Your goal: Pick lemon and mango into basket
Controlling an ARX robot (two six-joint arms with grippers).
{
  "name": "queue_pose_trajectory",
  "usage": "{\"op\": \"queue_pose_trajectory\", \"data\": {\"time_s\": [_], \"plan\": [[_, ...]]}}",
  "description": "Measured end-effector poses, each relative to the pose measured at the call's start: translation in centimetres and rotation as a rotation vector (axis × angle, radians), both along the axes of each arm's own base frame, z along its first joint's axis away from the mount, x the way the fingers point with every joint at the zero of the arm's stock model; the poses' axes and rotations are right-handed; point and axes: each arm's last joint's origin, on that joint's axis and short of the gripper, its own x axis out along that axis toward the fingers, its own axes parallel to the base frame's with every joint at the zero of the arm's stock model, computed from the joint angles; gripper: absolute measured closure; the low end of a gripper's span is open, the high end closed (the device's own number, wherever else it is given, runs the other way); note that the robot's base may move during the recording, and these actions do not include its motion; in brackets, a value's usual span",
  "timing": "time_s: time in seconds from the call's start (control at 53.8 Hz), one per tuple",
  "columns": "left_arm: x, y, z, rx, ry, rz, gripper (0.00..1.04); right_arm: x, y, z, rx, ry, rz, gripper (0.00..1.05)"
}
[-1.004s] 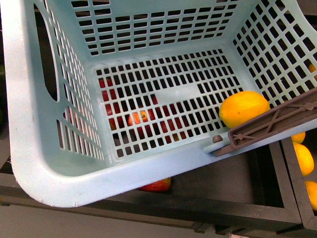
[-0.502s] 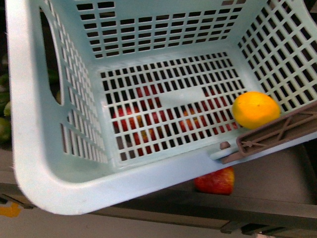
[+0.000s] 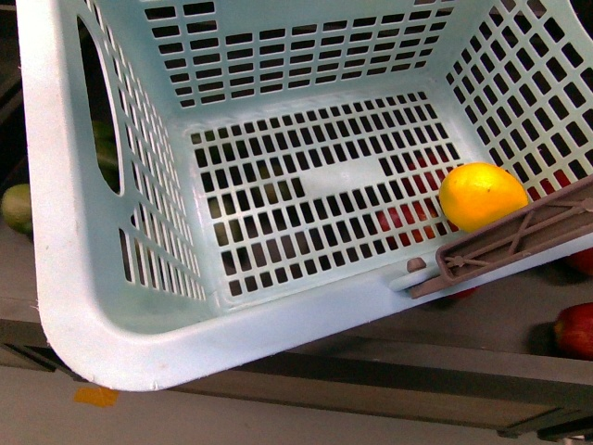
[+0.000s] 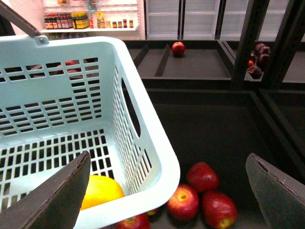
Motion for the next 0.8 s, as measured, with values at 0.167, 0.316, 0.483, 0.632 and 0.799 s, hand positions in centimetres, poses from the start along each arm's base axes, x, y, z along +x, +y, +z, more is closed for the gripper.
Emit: {"op": "queue_pose_trajectory", "data": {"time_s": [0.167, 0.316, 0.483, 0.632, 0.799], "plan": [[0.01, 0.01, 0.0, 0.002, -0.001, 0.002, 0.98, 0.0, 0.0, 0.0, 0.0, 0.0, 0.0, 0.09], [0.02, 0.02, 0.0, 0.005, -0.004, 0.008, 0.98, 0.0, 0.0, 0.0, 0.0, 0.0, 0.001, 0.09], [0.02, 0.02, 0.0, 0.004, -0.003, 0.006, 0.98, 0.0, 0.02, -0.01, 0.0, 0.0, 0.003, 0.09], [0.0, 0.0, 0.0, 0.001, -0.001, 0.002, 0.98, 0.0, 0.02, -0.01, 0.0, 0.0, 0.003, 0.09], [0.02, 0.02, 0.0, 0.004, -0.003, 0.007, 0.98, -0.01, 0.02, -0.05, 0.0, 0.002, 0.003, 0.09]]}}
